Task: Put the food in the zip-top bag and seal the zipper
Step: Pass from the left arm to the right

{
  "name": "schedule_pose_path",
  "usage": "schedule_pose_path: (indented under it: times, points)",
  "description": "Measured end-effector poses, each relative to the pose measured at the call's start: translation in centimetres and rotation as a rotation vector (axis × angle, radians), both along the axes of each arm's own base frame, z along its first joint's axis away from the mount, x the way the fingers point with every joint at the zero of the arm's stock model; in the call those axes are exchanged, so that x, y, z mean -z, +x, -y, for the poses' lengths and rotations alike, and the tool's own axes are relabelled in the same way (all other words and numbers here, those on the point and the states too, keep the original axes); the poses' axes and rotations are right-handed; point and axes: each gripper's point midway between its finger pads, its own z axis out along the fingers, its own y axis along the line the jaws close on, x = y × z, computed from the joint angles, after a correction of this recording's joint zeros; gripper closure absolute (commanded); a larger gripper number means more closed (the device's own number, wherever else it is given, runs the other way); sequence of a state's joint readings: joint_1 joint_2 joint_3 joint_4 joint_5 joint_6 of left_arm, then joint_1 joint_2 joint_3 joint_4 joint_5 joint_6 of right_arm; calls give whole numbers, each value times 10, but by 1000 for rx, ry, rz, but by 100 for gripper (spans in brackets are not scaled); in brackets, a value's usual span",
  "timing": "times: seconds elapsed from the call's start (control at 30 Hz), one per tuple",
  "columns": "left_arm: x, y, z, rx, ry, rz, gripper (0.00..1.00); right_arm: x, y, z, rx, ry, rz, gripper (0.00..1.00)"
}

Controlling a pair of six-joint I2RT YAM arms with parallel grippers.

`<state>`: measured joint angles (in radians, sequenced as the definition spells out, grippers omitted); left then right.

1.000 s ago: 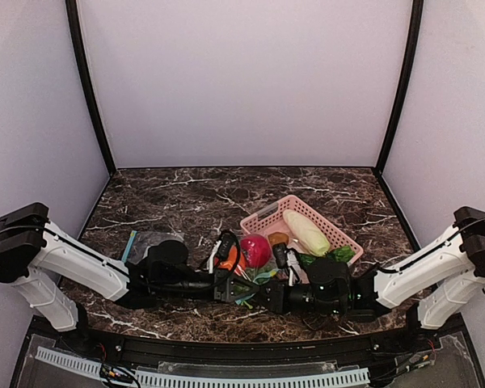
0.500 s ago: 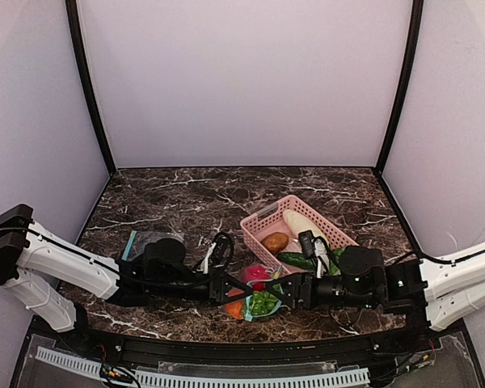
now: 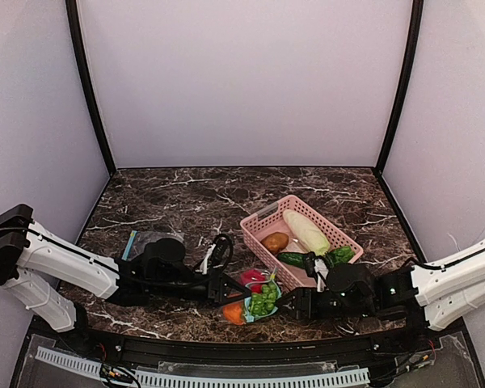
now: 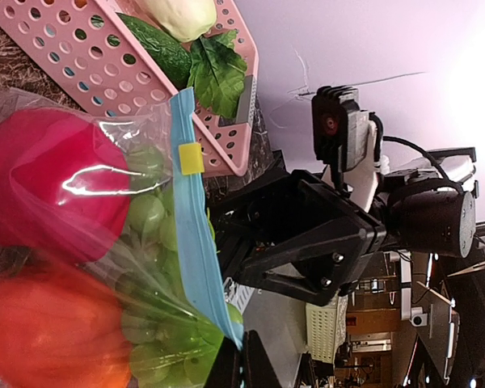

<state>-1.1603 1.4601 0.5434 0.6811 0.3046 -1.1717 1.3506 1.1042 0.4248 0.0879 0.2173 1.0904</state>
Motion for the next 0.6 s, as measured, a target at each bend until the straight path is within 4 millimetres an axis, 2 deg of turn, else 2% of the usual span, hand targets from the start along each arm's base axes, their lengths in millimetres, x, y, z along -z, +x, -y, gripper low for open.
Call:
schedule_pose_path:
  times: [0.17, 0.6]
  points:
    - [2, -1, -2, 1, 6, -3, 99, 21, -3, -8, 21, -17, -77, 49]
    - [-5, -3, -7, 1, -3, 1, 99, 24, -2, -29, 1, 33, -135, 60]
